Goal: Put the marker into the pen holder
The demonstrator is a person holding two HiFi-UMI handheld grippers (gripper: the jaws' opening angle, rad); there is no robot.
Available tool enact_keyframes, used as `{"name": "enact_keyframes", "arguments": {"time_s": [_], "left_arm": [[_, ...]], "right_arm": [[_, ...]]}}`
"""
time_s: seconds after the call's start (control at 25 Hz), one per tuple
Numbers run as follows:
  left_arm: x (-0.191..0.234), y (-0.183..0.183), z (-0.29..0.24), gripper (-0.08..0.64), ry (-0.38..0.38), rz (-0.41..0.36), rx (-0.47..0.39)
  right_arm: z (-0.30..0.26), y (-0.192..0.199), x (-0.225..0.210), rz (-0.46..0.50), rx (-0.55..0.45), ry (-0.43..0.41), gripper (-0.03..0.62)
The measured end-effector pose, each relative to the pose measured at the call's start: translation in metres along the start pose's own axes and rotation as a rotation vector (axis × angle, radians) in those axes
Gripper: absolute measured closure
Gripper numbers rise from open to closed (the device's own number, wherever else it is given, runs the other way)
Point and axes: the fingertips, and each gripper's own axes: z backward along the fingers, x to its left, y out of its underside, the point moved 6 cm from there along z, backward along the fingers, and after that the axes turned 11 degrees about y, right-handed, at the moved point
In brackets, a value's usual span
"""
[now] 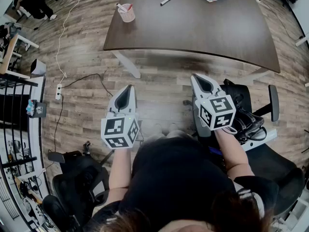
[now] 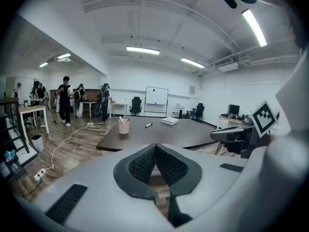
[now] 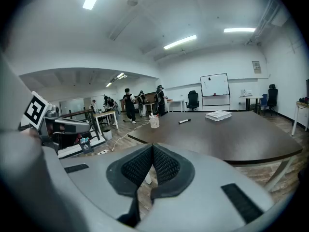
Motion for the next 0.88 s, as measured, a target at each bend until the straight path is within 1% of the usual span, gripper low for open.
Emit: {"name": "enact_keyframes", "arguments": {"time_s": [0.28,0.52,0.72,0.88], "left_arm": [[-0.007,-0.002,-0.025,0.532,0.001,-0.027,0.021],[0.001,0.0,-0.036,0.532,0.004,-0.019,0.047],[0.021,-0.007,-0.054,0.532,0.02,-0.066,0.052],[0.052,-0.018,-0.078,0.532,0.062,-0.057,0.034]], "right_arm": [[-0.01,0.0,-0.014,-0.004,-0.03,0.008,0.574],[-0.019,0.004,-0.014,-0.034,-0.005,0.014,0.574],[-0.039,0.001,-0.012,-0.055,0.009,0.036,0.572],[-0.06,-0.009,-0.005,-0.069,0.016,0.07,0.572]]}}
